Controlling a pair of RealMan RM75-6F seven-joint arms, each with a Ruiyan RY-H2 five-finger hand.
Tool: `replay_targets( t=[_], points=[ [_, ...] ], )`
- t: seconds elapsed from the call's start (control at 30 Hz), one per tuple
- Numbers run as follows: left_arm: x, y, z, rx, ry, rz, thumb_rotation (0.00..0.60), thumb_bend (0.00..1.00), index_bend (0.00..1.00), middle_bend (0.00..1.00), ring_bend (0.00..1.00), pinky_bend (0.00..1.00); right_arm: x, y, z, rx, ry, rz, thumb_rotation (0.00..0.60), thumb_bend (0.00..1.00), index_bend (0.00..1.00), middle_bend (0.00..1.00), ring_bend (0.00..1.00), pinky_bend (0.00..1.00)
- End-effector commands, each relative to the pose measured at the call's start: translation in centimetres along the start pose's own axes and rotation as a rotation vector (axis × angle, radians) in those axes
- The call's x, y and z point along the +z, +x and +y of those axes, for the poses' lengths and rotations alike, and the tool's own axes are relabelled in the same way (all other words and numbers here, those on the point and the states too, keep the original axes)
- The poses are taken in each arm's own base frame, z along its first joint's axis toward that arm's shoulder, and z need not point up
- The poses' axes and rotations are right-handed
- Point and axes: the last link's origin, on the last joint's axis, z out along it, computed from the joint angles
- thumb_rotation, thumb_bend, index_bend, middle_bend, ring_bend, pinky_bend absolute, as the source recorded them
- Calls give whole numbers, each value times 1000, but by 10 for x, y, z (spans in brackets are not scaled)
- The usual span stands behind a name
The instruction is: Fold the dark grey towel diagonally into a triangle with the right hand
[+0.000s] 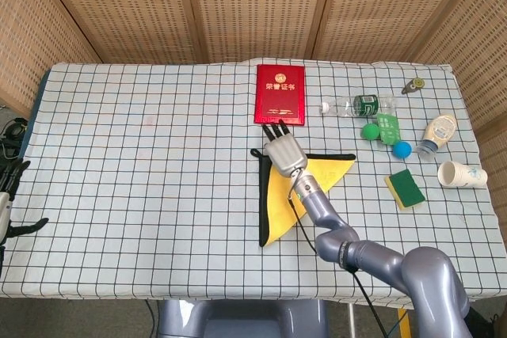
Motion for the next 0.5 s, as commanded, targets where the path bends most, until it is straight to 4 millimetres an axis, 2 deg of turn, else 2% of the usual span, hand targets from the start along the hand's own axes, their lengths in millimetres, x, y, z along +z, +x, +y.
replay_targets(
  t=[0.03, 0.5],
  points=[
    [0, 0, 0, -1, 2, -1, 600, 0, 0, 0, 0, 0, 1, -1, -5, -10, 8, -2, 600, 682, 717, 100, 0, 0],
    [0, 2, -1, -11, 2, 3, 600, 0, 0, 0, 0, 0, 5, -1, -13, -44, 14, 8, 600, 675, 718, 100, 0, 0]
  ],
)
